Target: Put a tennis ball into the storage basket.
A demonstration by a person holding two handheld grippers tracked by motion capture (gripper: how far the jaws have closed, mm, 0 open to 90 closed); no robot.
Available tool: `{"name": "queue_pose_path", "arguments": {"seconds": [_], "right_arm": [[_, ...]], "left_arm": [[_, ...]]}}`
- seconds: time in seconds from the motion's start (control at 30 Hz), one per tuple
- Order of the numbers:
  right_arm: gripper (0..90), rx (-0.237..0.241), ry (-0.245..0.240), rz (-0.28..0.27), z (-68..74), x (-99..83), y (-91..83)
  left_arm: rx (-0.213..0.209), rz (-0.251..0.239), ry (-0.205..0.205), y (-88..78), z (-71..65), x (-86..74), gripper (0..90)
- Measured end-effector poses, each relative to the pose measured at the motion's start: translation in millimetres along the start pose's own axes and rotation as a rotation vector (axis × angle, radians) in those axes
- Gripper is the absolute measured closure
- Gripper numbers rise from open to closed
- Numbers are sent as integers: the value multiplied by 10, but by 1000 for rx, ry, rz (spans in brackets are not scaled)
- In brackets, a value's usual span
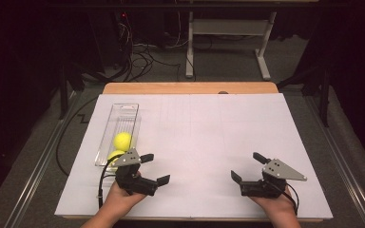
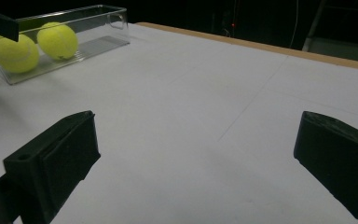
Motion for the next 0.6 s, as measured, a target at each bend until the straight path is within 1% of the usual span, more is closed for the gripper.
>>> {"name": "queue_pose_path", "arguments": {"seconds": [0.07,0.13,0.17,0.2,0.3,0.37,0.5,0.6], "right_arm": [[2,-3,3,-12,0,14,-36],[2,-3,4,-28,-10,29,-72],[2,-3,6,-32,-13,33,-88],[2,-2,5,-38,-16,36,-98],[1,3,2,-40,-17,37,-110],[2,12,-3,-47,-15,44,-113],[2,21,-7,-48,-8,43,-107],[1,27,-13,-49,-4,44,-107]], "left_arm": [[-2,-17,-8,-23,9,6,3],[-7,-36,0,-39,20,9,3],[-2,-39,1,-39,23,10,3],[7,-37,-1,-36,32,9,3],[7,-48,-4,-33,41,5,3],[23,-56,-2,-25,38,6,4],[35,-54,-1,-17,40,1,4],[33,-55,-6,-24,44,-3,4]]}}
Point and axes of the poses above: each handheld gripper's, and its own axes: y roughly forward along the jaws, x roughly out of its top, z roughly to its left, the point moved 3 cm from there along y, roughly forward along the jaws
